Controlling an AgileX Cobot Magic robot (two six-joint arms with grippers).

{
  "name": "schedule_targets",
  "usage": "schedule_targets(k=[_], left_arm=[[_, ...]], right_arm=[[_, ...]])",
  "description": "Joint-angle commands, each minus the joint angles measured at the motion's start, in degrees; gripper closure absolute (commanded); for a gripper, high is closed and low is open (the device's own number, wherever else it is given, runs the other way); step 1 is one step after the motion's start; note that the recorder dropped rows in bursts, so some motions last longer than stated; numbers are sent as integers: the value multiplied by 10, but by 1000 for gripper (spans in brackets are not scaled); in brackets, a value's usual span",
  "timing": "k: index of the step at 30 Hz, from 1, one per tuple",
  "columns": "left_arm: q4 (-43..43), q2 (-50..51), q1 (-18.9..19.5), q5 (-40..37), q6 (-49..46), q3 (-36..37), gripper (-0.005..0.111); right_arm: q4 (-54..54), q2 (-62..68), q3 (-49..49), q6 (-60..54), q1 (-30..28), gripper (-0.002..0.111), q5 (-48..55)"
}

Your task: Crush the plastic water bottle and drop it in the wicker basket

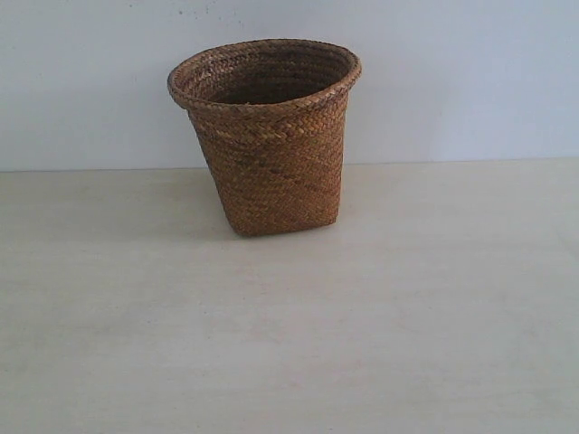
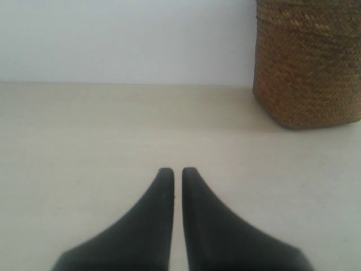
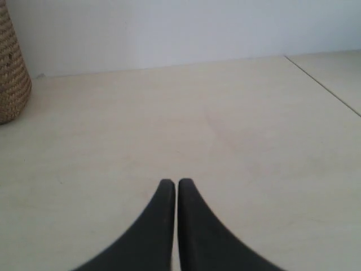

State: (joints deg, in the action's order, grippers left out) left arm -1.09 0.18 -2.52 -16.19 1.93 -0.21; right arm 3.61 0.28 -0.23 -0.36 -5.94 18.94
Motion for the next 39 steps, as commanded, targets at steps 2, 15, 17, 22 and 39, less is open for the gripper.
schedule_targets(k=[2,15,17,22,39], left_arm=[[1,-2,2,2,-2,2,102],[1,-2,2,2,-2,2,102],[1,-2,2,2,-2,2,102],[1,-2,2,2,-2,2,102],[1,-2,2,2,-2,2,102]], right_arm=[[-5,-3,2,-2,-1,108,8],[-12,-3,2,-2,20,108,7],[-12,-3,2,-2,22,108,7],[-12,-3,2,-1,19,108,7],[-12,-3,2,-1,19,108,7]])
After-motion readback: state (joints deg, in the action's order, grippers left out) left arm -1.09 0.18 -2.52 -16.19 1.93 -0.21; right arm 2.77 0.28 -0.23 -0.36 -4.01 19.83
